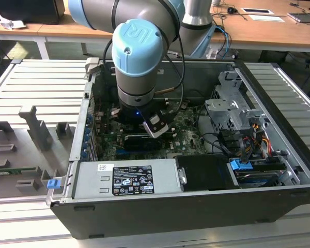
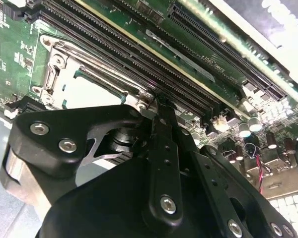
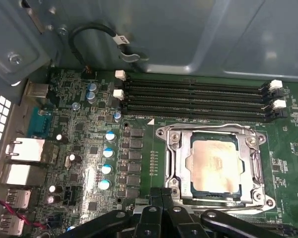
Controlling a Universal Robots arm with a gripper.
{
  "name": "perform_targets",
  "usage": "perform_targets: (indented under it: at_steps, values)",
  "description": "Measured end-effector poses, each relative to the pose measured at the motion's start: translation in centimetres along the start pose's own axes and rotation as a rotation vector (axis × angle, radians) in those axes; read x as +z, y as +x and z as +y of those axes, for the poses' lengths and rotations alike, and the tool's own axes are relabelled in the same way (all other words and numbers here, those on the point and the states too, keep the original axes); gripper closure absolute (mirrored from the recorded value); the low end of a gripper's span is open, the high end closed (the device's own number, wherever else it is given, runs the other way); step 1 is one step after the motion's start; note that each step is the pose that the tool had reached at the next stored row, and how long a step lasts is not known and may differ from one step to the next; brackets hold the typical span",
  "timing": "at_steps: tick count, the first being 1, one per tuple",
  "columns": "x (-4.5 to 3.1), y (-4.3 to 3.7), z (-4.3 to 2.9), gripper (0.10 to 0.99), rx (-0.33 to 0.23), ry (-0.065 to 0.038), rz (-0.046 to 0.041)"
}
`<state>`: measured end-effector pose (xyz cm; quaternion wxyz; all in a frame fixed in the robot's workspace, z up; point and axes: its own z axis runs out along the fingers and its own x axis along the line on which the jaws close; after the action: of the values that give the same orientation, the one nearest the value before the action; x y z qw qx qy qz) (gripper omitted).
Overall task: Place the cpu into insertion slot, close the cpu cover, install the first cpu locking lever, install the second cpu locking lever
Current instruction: 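Install the second cpu locking lever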
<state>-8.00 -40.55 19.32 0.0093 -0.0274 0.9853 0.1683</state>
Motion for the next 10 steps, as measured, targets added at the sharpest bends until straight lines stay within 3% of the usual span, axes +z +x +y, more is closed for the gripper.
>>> perform_targets:
  at_steps: [5, 10]
  values:
    - [-0.91, -0.02, 0.32, 0.980, 0.000, -0.003, -0.0001]
    - [-1.30, -0.03, 0.46, 0.980, 0.000, -0.003, -0.0001]
